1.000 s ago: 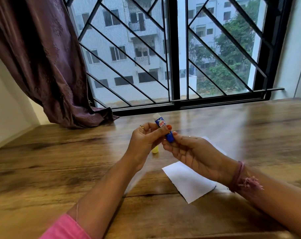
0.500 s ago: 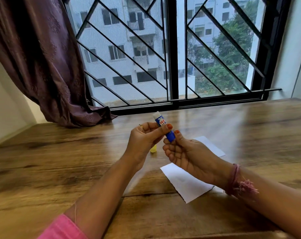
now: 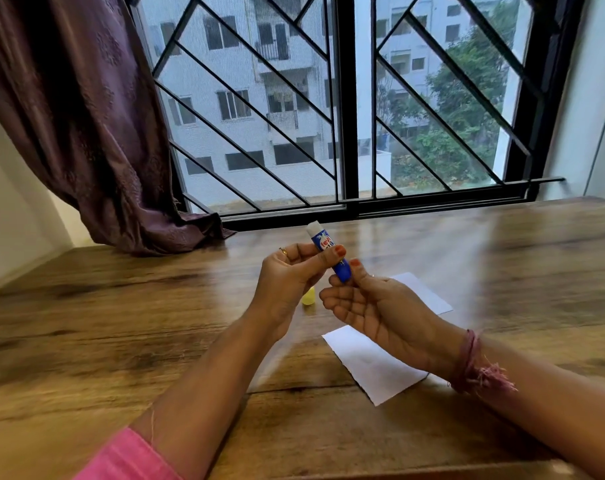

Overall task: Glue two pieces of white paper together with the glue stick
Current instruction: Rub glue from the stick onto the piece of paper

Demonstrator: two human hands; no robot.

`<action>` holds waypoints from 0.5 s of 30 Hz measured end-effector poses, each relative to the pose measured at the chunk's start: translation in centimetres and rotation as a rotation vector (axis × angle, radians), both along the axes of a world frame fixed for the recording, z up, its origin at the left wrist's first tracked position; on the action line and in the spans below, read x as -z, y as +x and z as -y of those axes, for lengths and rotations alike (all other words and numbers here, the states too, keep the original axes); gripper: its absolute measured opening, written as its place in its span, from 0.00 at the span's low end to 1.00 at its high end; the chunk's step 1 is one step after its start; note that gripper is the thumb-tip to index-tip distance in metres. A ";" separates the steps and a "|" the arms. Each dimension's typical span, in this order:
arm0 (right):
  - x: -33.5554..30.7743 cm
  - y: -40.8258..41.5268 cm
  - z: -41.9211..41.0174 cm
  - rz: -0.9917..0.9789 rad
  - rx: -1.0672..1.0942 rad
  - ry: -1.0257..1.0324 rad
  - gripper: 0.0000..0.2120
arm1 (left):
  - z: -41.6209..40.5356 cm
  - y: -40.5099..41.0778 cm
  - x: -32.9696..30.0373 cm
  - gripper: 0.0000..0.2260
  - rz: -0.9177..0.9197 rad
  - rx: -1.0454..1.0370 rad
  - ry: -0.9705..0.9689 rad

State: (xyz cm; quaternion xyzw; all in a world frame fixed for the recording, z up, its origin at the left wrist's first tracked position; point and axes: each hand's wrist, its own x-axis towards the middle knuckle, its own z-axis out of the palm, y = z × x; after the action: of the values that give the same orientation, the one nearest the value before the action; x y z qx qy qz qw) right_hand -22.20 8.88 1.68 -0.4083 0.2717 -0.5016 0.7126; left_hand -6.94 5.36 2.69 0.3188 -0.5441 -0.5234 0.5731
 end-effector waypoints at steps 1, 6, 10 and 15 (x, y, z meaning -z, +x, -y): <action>0.0 0.0 0.0 -0.003 -0.003 0.019 0.19 | 0.0 0.0 0.0 0.20 0.003 -0.004 0.001; -0.2 -0.4 0.1 0.047 0.009 -0.029 0.17 | 0.0 0.0 0.0 0.19 0.006 -0.017 0.008; 0.2 -0.4 0.0 0.014 0.060 -0.067 0.18 | 0.0 -0.1 0.1 0.14 0.020 -0.004 0.005; 0.1 -0.1 -0.1 -0.031 0.022 -0.038 0.15 | 0.0 0.0 0.0 0.10 0.019 0.019 0.008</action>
State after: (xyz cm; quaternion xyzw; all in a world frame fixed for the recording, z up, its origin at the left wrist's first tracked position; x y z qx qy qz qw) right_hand -22.27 8.93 1.63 -0.4267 0.2776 -0.5080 0.6948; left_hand -6.94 5.37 2.70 0.3210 -0.5504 -0.5280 0.5615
